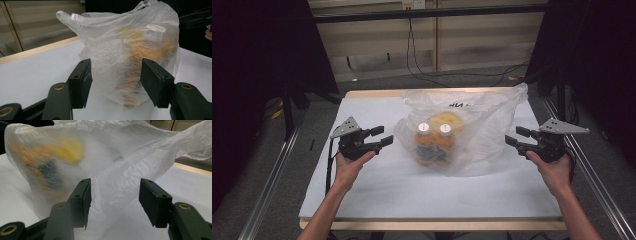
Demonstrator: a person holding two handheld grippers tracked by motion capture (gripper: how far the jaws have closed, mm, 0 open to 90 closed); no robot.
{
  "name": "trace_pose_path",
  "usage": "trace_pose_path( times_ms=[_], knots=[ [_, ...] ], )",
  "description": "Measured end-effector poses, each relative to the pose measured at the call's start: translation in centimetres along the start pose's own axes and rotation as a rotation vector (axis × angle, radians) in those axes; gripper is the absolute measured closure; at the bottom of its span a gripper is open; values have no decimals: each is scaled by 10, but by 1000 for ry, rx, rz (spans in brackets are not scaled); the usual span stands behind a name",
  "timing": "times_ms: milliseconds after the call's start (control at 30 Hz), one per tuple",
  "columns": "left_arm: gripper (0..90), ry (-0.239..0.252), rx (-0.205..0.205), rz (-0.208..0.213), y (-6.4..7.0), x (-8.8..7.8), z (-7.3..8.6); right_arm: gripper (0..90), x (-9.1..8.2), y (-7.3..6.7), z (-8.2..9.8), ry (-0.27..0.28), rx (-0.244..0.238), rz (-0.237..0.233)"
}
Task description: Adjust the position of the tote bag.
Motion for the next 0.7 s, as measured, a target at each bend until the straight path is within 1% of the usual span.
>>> trace_pose_path(
  times_ms=[33,67,100,167,233,267,300,333,367,400,433,500,567,633,667,700],
  knots=[
    [424,-11,-4,-18,-2,1,0,430,1,1,0,-4,0,3],
    [423,-7,-5,6,-1,3,-1,428,1,3,-1,-1,-2,9],
    [411,-8,-13,9,-2,4,-3,425,2,4,-2,2,7,9],
    [390,-17,-6,-2,-5,7,-4,414,3,9,-4,10,12,16],
    [390,-29,-5,9,-7,10,-5,399,4,12,-5,6,20,22],
    [389,-31,-8,13,-9,12,-6,391,6,13,-6,-3,13,21],
    [388,-28,-20,19,-10,14,-7,388,7,14,-7,-6,17,24],
    [384,-26,-22,20,-12,16,-8,379,8,17,-10,-8,15,29],
    [383,-35,-16,21,-13,17,-9,379,9,19,-11,-9,17,31],
    [383,-32,-16,14,-14,19,-10,379,9,19,-11,-9,17,31],
    [386,-31,-9,17,-15,20,-11,378,10,21,-13,-9,22,34],
    [398,-49,-2,14,-18,24,-13,374,11,25,-17,-6,25,40],
    [406,-49,3,11,-21,27,-17,365,13,30,-20,-12,29,43],
    [420,-49,-1,8,-24,30,-21,355,15,33,-22,-22,27,41],
    [420,-51,1,1,-27,32,-23,351,16,37,-23,-31,23,47],
    [425,-49,-6,10,-28,33,-25,346,17,39,-25,-34,23,52]
  ],
)
Point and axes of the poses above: each handheld gripper's, and its own axes: x roughly forward along the jaws, z roughly out of its underside, y roughly to its right, the point moved 10 cm from there along x, roughly forward along the jaws, and after that the axes turned 4 degrees about -z, right-handed, at the moved point
